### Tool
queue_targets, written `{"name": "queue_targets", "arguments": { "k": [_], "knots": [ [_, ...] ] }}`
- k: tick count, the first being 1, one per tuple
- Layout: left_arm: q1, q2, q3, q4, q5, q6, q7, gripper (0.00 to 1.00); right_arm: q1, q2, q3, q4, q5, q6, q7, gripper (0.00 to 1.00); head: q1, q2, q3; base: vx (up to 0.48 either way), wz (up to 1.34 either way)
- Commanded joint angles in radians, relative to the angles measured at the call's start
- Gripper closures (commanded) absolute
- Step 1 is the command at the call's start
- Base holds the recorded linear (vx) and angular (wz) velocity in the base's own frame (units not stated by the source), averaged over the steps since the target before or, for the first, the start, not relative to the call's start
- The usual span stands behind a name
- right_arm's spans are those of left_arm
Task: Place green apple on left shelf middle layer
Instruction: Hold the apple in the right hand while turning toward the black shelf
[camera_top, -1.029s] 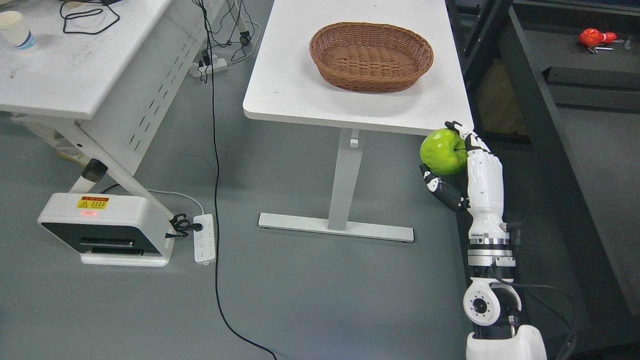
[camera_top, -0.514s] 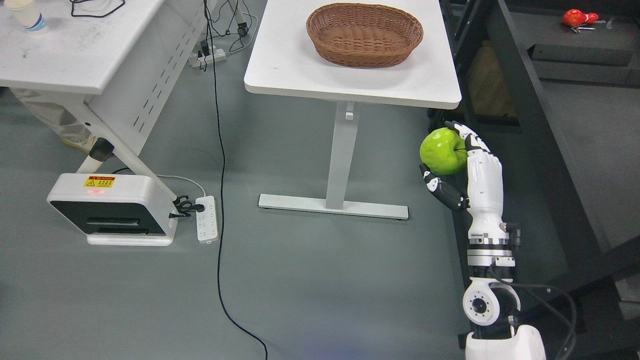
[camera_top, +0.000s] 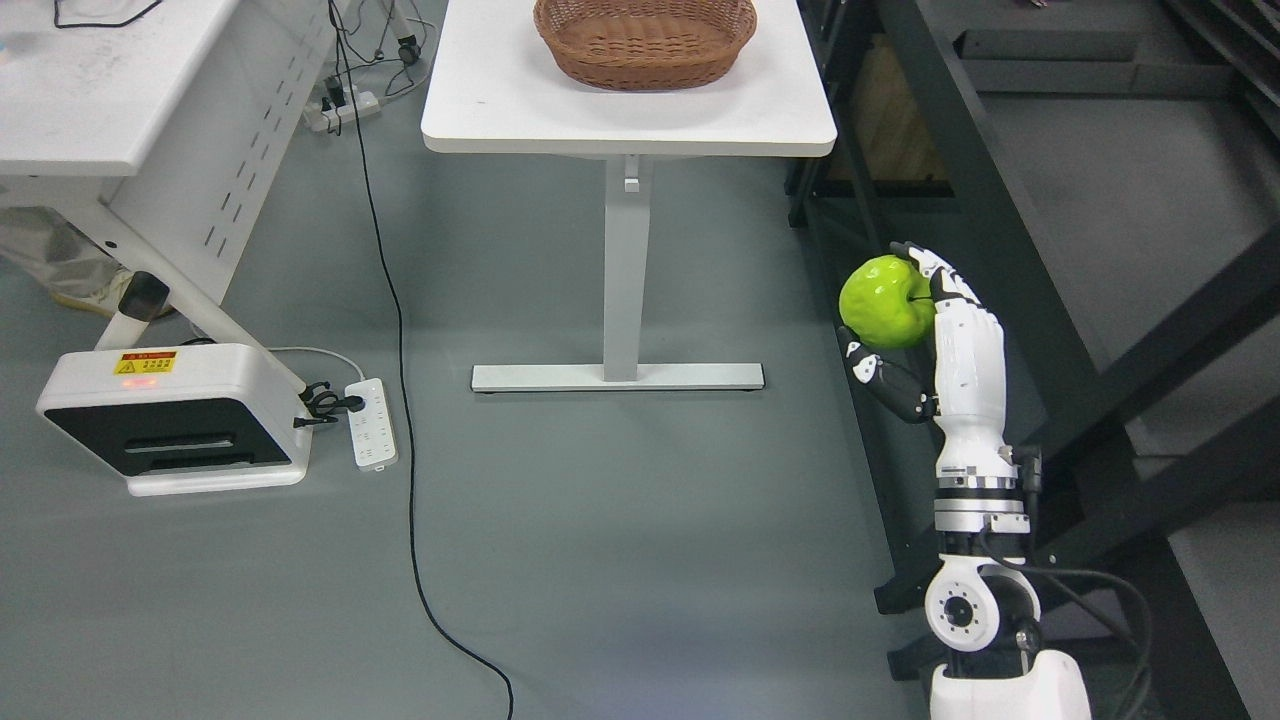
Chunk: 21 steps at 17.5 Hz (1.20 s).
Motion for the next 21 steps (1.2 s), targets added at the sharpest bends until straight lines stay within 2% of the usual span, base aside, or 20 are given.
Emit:
{"name": "queue_targets", "arguments": {
  "k": [1,12,21],
  "knots": [
    [0.0,0.017,0.0,0.0,0.0,0.0,0.0,0.0,0.0,-0.017,0.002,0.0,-0.001,-0.006,0.0,1.0,0.0,0.0,0.0,-0.163,-0.29],
    [0.0,0.017,-0.003,0.001,0.0,0.0,0.0,0.0,-0.005,-0.017,0.003,0.0,-0.002,-0.008,0.003,1.0,0.0,0.0,0.0,-0.156,-0.4],
    [0.0,0.017,0.0,0.0,0.0,0.0,0.0,0.0,-0.008,-0.017,-0.003,0.0,-0.002,0.0,0.007,1.0,0.0,0.0,0.0,-0.044,-0.66]
  ]
}}
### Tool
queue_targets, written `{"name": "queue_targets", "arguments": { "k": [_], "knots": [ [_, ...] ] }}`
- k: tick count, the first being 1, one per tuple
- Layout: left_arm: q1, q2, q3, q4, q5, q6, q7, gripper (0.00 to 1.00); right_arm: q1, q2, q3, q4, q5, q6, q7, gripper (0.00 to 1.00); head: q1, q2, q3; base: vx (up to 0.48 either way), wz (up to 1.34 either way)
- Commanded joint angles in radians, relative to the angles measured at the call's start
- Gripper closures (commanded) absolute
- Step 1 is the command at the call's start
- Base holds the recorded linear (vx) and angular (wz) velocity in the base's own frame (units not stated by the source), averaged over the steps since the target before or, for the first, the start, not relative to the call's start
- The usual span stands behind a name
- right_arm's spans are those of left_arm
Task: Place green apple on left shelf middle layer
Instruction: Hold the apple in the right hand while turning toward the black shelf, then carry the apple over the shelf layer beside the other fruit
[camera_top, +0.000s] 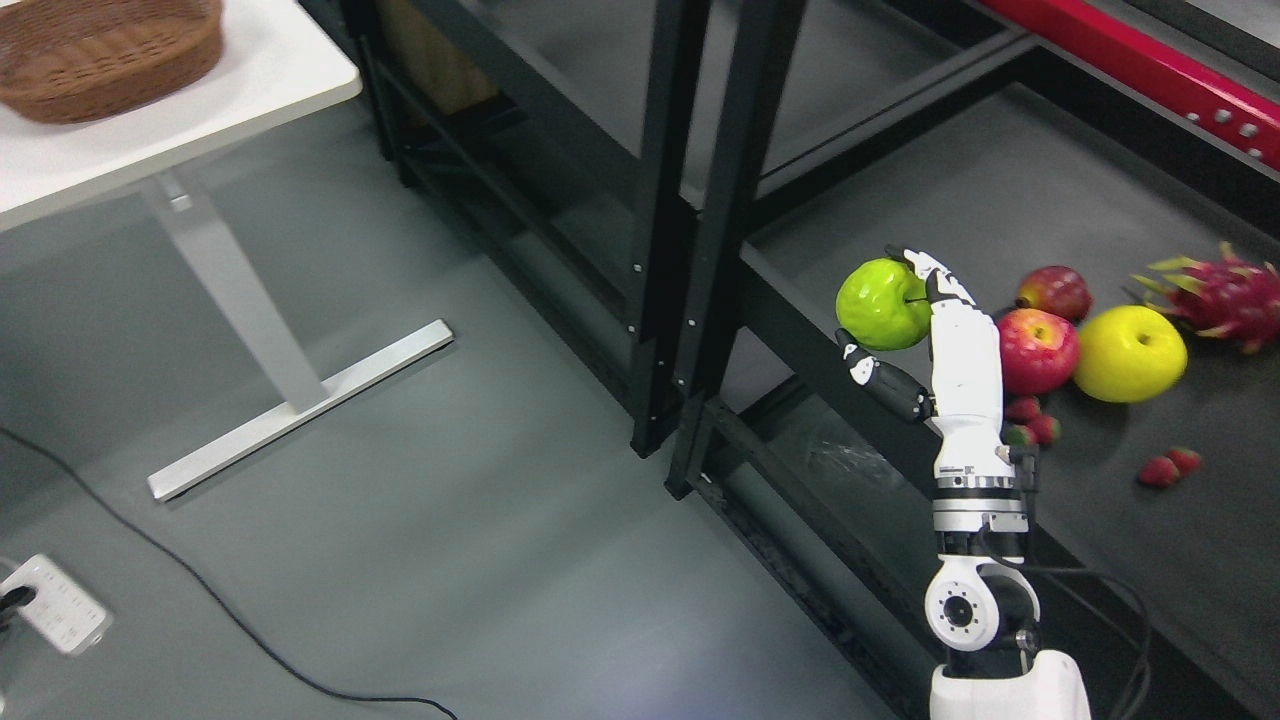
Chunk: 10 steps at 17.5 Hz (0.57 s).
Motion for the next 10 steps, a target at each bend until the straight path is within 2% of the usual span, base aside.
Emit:
{"name": "queue_targets", "arguments": {
  "k": [1,10],
  "knots": [
    [0.0,0.017,0.0,0.001,0.0,0.0,0.0,0.0,-0.008,-0.017,-0.003,0.0,-0.001,0.001,0.001,1.0,0.0,0.0,0.0,0.009,-0.75],
    [0.0,0.017,0.0,0.0,0.0,0.0,0.0,0.0,-0.003,-0.017,-0.006,0.002,0.001,0.005,0.005,1.0,0.0,0.0,0.0,0.062,-0.84]
  ]
}}
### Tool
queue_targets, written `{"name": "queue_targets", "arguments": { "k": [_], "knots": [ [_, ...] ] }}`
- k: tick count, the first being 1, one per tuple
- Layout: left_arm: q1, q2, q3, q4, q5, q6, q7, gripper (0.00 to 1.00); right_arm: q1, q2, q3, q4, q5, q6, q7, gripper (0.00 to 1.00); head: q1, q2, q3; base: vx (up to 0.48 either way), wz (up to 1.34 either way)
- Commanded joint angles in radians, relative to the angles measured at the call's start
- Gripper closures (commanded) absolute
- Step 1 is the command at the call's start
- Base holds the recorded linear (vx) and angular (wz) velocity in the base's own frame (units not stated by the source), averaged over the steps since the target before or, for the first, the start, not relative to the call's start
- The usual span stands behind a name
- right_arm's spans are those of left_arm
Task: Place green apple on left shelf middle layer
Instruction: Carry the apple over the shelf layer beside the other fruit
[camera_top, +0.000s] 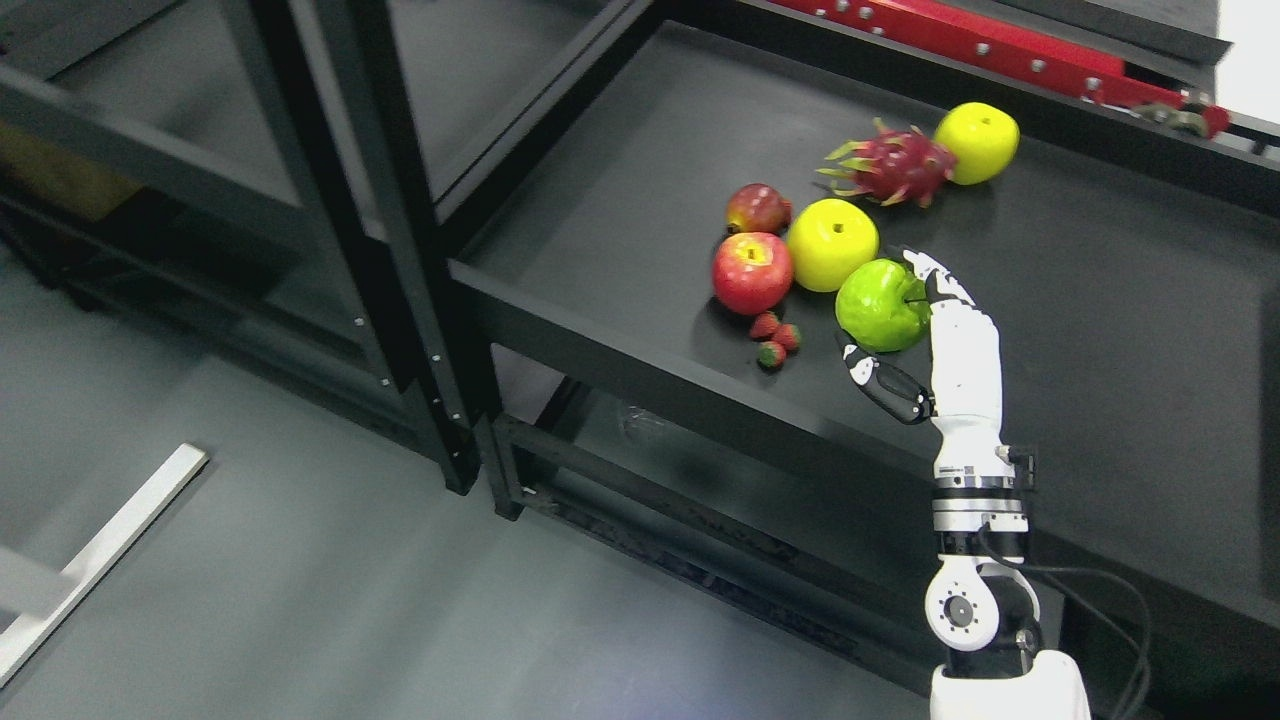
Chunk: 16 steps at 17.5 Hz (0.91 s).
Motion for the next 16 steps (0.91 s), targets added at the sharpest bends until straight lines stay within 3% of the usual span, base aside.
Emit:
{"name": "queue_targets", "arguments": {
  "k": [1,5,16],
  "knots": [
    [0.0,0.017,0.0,0.0,0.0,0.0,0.0,0.0,-0.005,-0.017,-0.006,0.002,0.001,0.01,0.005,1.0,0.0,0.0,0.0,0.139,-0.81],
    [0.0,0.017,0.0,0.0,0.0,0.0,0.0,0.0,-0.06,-0.018,-0.006,0.058,0.015,0.121,0.091,1.0,0.0,0.0,0.0,0.149,-0.76],
    [0.0,0.017,-0.003,0.0,0.0,0.0,0.0,0.0,-0.369,-0.089,0.051,0.51,0.026,0.261,0.166,0.99,0.0,-0.001,0.0,0.093,-0.32]
  ]
}}
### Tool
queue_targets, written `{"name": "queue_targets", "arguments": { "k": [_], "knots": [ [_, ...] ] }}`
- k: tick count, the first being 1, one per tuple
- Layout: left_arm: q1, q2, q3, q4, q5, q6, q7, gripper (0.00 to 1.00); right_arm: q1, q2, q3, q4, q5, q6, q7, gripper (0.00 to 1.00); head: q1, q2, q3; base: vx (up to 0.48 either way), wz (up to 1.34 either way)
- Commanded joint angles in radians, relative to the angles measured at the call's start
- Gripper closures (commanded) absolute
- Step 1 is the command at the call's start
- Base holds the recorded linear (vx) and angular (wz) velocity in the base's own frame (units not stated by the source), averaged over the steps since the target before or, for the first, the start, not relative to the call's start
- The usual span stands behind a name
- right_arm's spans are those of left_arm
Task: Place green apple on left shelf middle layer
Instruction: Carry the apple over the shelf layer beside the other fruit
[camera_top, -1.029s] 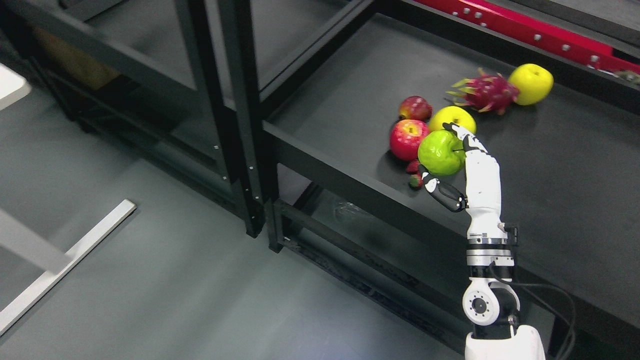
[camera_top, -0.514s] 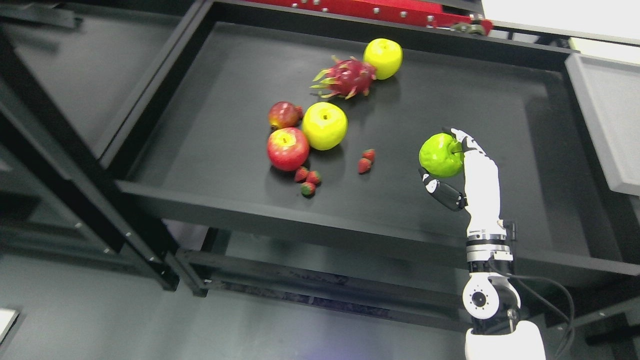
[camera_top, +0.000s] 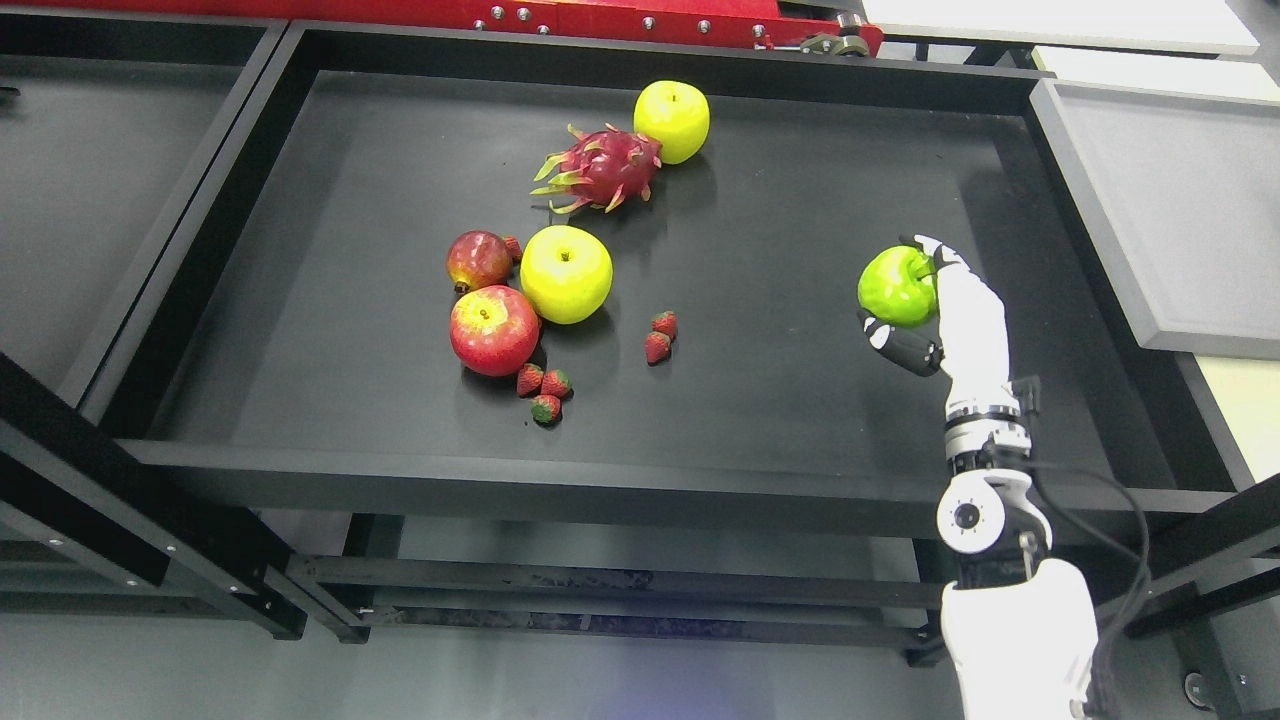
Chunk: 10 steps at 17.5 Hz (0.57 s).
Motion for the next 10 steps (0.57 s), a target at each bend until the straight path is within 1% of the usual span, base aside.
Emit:
{"name": "queue_targets", "arguments": {
  "k": [1,3,6,7,8,9,10],
  "knots": [
    [0.0,0.017,0.0,0.001,0.0,0.0,0.0,0.0,-0.156,-0.043,0.059,0.308,0.002,0.017,0.012,0.98,0.0,0.0,0.0,0.031,-0.07],
    [0.0,0.017,-0.003,0.0,0.0,0.0,0.0,0.0,-0.185,-0.043,0.084,0.338,0.002,0.017,0.012,0.98,0.0,0.0,0.0,0.008,-0.02],
    [0.0,0.017,0.0,0.0,0.0,0.0,0.0,0.0,-0.266,-0.043,0.099,0.481,-0.006,0.017,0.01,0.94,0.0,0.0,0.0,0.0,0.0],
    [0.0,0.017,0.0,0.0,0.0,0.0,0.0,0.0,-0.283,-0.042,0.095,0.514,-0.009,0.018,0.01,0.91,0.0,0.0,0.0,0.0,0.0],
    [0.0,0.017,-0.003,0.0,0.0,0.0,0.0,0.0,-0.29,-0.039,0.089,0.532,-0.01,0.021,0.009,0.82,0.0,0.0,0.0,0.0,0.0],
    [0.0,0.017,0.0,0.0,0.0,0.0,0.0,0.0,-0.288,-0.036,0.084,0.532,-0.02,0.03,0.007,0.56,0.0,0.0,0.0,0.0,0.0],
    [0.0,0.017,-0.003,0.0,0.0,0.0,0.0,0.0,-0.285,-0.034,0.084,0.532,-0.044,0.037,0.007,0.11,0.0,0.0,0.0,-0.004,0.02]
  ]
}}
